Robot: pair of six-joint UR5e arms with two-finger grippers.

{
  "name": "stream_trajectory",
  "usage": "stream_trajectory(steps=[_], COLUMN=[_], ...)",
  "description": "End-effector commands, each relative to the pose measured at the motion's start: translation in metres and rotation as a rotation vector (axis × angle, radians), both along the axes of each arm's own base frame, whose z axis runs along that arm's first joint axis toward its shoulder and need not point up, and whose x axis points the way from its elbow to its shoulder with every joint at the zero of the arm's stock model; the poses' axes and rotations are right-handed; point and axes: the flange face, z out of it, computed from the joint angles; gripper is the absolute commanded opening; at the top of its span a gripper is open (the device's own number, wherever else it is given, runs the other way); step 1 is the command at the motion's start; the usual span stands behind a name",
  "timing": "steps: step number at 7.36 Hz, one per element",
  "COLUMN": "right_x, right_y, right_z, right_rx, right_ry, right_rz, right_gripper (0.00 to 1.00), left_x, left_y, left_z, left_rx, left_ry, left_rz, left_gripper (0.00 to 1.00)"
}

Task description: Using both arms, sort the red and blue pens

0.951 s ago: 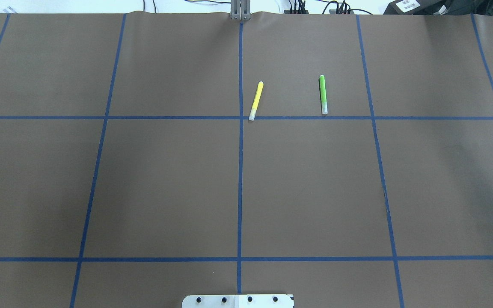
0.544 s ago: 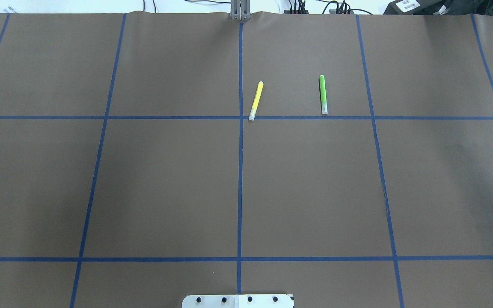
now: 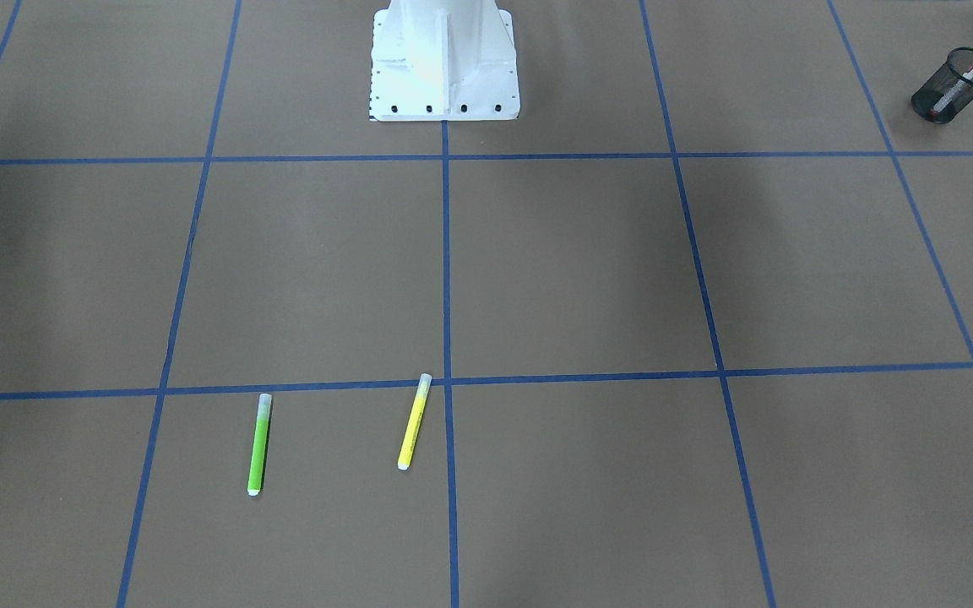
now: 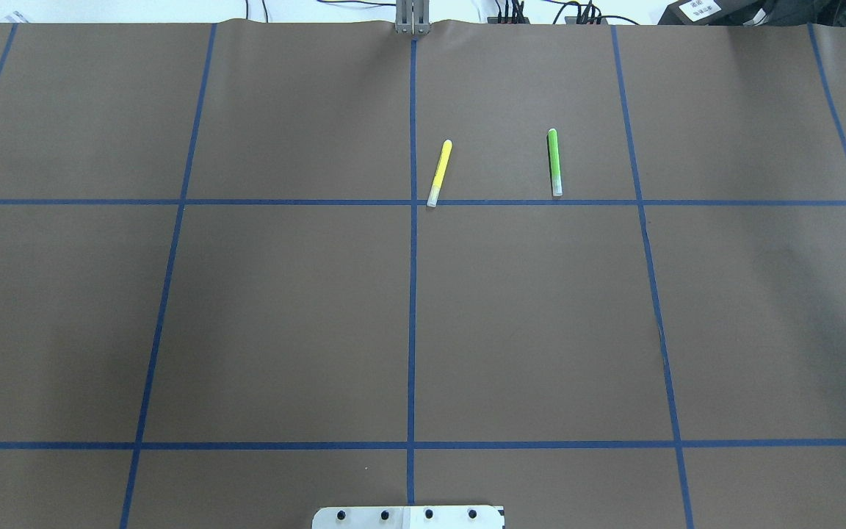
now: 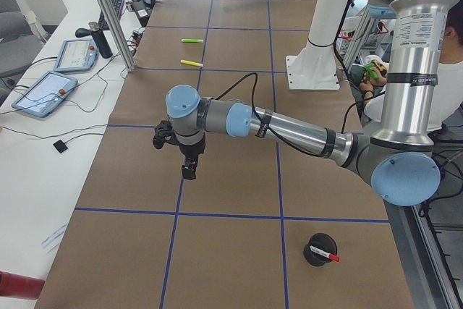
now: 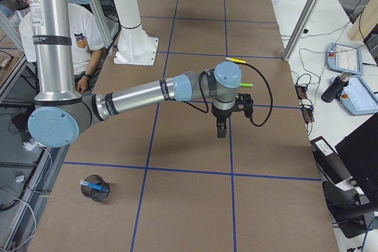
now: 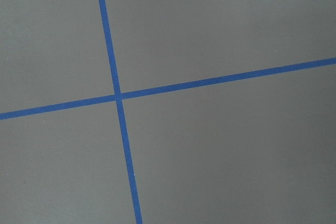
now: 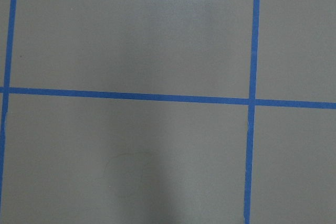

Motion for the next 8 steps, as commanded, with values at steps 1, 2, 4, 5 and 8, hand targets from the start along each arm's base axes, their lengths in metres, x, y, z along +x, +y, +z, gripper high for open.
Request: stream_trajectory(steps=[1, 2, 4, 5, 8], right_x=[-0.007, -0.007, -0.005, -0.004, -0.002], right_y=[-0.001, -0.001, 0.006, 0.016, 0.022], right_z=[0.013, 0.027, 0.045, 0.056, 0.058], right_rx=[-0.023, -0.051, -0.073, -0.058, -0.028], right_ry=[0.006, 0.009, 0.017, 0.017, 0.01], right_rz=[-0.014, -0.015, -0.023, -0.033, -0.031], right_gripper=[0.99, 0.99, 0.99, 0.99, 0.99], left_x=[0.0, 0.0, 0.0, 0.0, -0.002], left_y=[0.0, -0.001, 0.0, 0.0, 0.006], left_z=[-0.001, -0.002, -0.001, 0.003, 0.014], left_rx=[0.003, 0.009, 0.012, 0.001, -0.031], left_ry=[0.0, 0.0, -0.002, -0.002, -0.004], left_rz=[0.002, 0.003, 0.007, 0.005, -0.001], left_gripper=[1.0, 1.0, 1.0, 1.0, 1.0])
